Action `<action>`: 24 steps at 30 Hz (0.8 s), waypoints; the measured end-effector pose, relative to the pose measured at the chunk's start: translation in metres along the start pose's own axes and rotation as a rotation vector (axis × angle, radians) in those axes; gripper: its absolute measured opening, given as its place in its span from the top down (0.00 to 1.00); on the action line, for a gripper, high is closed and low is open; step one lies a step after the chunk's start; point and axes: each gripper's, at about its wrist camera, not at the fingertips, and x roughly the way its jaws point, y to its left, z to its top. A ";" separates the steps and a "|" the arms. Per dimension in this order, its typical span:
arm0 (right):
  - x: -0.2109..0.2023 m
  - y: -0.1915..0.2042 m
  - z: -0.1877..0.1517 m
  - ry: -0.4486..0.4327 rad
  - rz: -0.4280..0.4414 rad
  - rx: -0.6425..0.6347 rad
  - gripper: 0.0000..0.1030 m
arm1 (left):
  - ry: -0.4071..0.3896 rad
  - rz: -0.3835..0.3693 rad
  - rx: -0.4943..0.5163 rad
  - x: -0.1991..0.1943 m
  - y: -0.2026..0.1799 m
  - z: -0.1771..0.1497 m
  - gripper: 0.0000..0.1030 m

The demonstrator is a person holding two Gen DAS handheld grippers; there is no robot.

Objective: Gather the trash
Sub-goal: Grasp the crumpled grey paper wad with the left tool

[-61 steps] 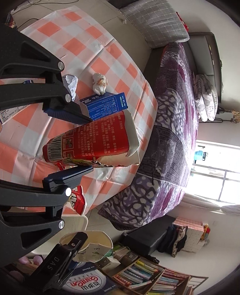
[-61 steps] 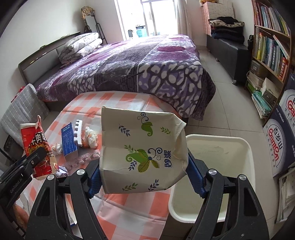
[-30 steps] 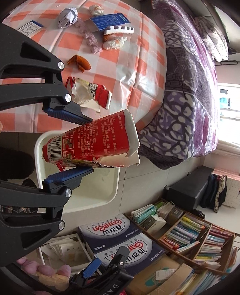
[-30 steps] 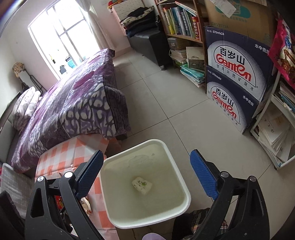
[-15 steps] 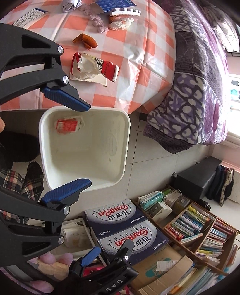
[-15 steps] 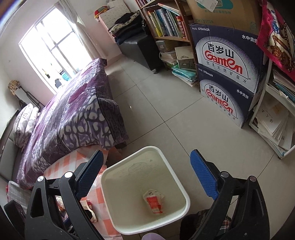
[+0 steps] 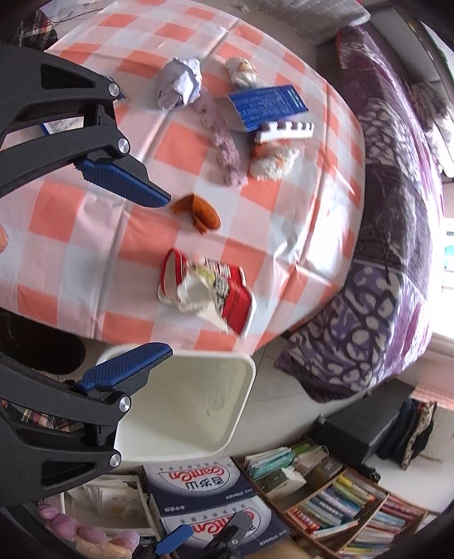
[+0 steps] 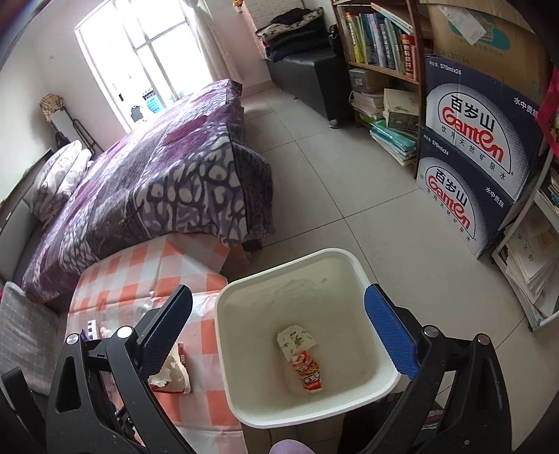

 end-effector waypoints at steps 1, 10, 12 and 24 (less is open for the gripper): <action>0.001 0.007 -0.002 0.007 0.005 -0.017 0.08 | -0.005 0.027 -0.009 0.001 0.011 0.000 0.25; 0.009 0.052 -0.029 0.058 0.025 -0.168 0.07 | -0.030 0.319 0.022 0.014 0.100 0.002 0.15; 0.010 0.060 -0.033 0.065 0.028 -0.196 0.07 | 0.008 0.318 0.087 0.020 0.112 0.003 0.14; 0.003 0.141 -0.094 0.142 0.261 -0.635 0.07 | 0.230 0.337 0.640 0.077 0.152 -0.011 0.12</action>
